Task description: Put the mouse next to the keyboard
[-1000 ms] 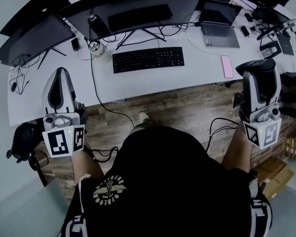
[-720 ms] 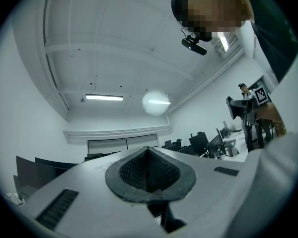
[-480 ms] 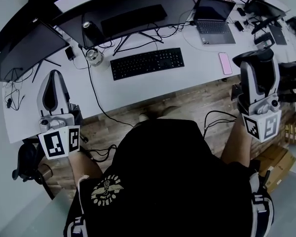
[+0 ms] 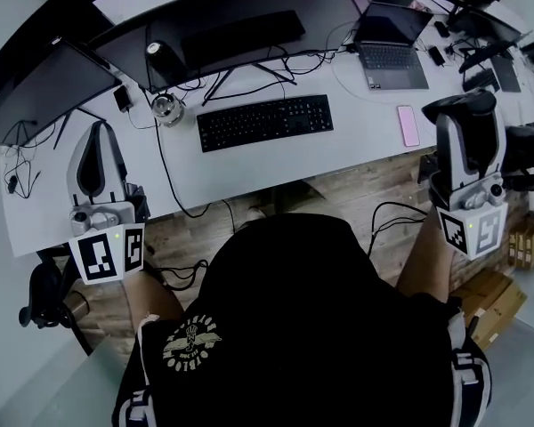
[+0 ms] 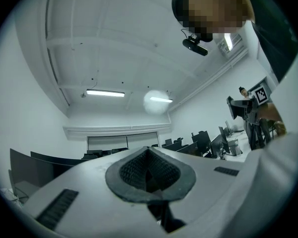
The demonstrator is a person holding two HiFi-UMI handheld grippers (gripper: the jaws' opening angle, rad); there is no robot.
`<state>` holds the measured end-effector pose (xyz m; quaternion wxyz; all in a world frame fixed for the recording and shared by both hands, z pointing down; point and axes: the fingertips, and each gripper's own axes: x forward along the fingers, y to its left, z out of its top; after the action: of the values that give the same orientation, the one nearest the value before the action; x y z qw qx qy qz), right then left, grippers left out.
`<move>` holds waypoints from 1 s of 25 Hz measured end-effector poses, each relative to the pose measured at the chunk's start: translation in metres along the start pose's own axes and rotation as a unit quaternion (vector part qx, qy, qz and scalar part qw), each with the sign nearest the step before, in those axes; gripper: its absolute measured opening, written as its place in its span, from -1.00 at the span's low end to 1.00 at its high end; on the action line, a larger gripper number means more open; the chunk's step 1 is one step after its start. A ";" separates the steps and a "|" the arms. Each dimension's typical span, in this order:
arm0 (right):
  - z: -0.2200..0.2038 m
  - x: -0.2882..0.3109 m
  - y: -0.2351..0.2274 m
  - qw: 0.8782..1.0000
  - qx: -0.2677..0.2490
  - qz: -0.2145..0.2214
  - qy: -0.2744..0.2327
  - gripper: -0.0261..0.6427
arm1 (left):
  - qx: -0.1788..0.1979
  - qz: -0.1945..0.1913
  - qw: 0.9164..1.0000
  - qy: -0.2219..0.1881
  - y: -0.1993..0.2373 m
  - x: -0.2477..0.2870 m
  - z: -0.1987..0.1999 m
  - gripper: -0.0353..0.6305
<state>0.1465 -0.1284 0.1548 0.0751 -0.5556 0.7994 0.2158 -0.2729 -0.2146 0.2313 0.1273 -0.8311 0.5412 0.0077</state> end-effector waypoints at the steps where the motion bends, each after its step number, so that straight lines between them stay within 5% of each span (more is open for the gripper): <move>1: -0.002 0.004 -0.004 1.000 0.000 0.001 -0.002 -0.06 | 0.000 0.002 1.000 -0.001 0.001 0.004 0.001 -0.89; 25: -0.088 0.076 -0.062 0.998 0.033 0.007 0.050 -0.06 | -0.009 0.000 0.999 0.036 -0.014 0.091 -0.044 -0.89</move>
<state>0.1863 -0.2492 0.1899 0.0519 -0.5575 0.8127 0.1615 -0.2286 -0.3004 0.2625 0.1001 -0.8321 0.5453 -0.0168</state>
